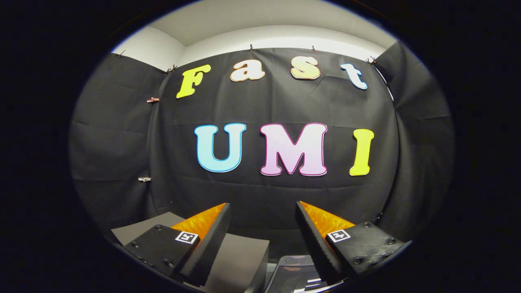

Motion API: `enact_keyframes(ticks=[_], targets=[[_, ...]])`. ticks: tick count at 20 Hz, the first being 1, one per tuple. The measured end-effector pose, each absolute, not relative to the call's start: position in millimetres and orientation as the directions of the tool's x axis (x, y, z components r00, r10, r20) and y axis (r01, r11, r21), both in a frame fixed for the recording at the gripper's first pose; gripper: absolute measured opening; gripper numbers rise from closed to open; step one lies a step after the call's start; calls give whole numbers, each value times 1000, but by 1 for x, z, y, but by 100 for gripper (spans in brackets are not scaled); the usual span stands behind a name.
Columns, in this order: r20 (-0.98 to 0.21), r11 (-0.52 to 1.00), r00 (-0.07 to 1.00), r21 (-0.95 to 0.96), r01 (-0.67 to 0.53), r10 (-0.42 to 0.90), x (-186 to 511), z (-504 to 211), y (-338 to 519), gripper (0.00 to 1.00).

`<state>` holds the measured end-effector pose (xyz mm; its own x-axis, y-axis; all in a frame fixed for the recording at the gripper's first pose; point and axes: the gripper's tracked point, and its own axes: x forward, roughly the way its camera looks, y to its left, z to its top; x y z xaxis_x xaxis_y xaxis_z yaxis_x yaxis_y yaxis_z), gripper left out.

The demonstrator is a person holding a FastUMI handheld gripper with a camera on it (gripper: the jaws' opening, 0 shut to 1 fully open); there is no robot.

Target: Put the clothes into the washing machine and then close the washing machine lid.

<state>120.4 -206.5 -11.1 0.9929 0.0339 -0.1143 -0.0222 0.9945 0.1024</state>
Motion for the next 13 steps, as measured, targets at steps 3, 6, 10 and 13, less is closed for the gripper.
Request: enact_keyframes(ticks=[3, 6, 10, 13], targets=[[-115, 995, 993, 95, -18, 29, 120, -9, -207, 99], [-121, 995, 992, 98, -15, 27, 117, -10, -208, 99], [-119, 996, 993, 87, -5, 15, 118, -7, -211, 99], [-124, 997, 992, 75, -10, 19, 115, -7, -211, 99]])
